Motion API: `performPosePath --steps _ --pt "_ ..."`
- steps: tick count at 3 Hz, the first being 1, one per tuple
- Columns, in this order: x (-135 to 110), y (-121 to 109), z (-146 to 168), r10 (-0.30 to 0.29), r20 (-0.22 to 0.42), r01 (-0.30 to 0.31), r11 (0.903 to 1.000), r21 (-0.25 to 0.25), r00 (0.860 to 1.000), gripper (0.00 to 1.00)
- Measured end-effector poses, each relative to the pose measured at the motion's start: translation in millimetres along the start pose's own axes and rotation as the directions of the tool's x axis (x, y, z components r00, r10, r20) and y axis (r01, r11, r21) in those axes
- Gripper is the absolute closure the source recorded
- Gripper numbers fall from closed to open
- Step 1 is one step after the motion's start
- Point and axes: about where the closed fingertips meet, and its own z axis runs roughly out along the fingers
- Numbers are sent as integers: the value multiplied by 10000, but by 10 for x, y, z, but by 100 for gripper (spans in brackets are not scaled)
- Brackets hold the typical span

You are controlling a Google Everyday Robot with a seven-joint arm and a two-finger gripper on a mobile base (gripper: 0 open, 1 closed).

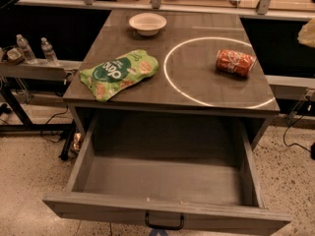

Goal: Open top drawer

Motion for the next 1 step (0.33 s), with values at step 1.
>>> performPosePath --steps 1 --pt "-30 -30 -48 -59 2 59 9999 110 10000 77"
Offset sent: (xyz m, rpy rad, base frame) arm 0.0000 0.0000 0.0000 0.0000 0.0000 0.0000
